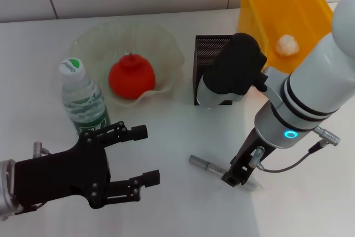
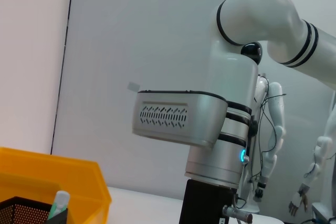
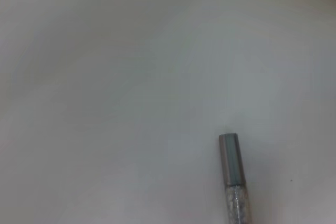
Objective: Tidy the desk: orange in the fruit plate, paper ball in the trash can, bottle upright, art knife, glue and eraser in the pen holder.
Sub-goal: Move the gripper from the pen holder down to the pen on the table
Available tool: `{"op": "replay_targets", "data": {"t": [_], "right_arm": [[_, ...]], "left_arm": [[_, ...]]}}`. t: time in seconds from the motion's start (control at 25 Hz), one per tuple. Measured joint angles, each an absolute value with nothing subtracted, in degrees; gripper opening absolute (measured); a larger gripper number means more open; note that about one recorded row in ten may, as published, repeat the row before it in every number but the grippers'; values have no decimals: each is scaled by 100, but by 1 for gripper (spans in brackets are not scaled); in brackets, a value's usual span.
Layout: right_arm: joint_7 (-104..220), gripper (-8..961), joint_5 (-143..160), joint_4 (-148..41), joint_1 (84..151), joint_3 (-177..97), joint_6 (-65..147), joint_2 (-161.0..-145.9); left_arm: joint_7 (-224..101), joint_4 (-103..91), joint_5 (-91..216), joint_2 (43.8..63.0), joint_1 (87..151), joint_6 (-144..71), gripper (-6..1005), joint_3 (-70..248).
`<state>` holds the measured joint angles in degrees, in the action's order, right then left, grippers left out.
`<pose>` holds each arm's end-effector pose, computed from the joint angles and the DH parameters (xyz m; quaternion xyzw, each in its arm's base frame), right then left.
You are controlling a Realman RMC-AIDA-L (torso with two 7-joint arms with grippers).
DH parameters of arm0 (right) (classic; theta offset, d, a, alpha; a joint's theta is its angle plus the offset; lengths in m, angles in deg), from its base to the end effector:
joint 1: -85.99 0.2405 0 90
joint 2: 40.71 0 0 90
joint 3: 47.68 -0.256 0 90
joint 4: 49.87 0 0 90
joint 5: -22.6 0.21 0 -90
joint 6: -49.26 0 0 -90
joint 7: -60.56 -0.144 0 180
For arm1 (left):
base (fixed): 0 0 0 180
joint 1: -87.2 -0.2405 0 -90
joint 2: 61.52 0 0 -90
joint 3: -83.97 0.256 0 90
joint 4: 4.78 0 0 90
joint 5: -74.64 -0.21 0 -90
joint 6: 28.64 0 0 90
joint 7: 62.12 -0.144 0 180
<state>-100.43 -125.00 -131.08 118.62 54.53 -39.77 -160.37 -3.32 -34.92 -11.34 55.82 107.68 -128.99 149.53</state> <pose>0.1587 0.3043 -0.0624 -0.9144 0.2968 -0.2480 0.1193 -0.2514 0.2545 -0.0251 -0.9224 -0.0897 -0.3731 0.0448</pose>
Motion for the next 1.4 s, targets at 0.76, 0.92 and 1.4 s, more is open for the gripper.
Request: {"op": "replay_targets", "data": {"t": [0.76, 0.92, 1.4], "right_arm": [[-10137, 311, -12535, -12844, 12067, 5726, -3883, -16042], [-10154, 298, -12539, -12789, 12093, 5734, -3873, -16042], [-10163, 259, -12548, -12784, 12138, 5907, -3894, -16038]], "left_arm": [[-332, -3502, -1140, 5581, 10750, -12901, 815, 14954], [-332, -3502, -1140, 5582, 10750, -12900, 815, 14954], [-332, -3501, -1140, 5582, 10733, -12900, 815, 14953]]}}
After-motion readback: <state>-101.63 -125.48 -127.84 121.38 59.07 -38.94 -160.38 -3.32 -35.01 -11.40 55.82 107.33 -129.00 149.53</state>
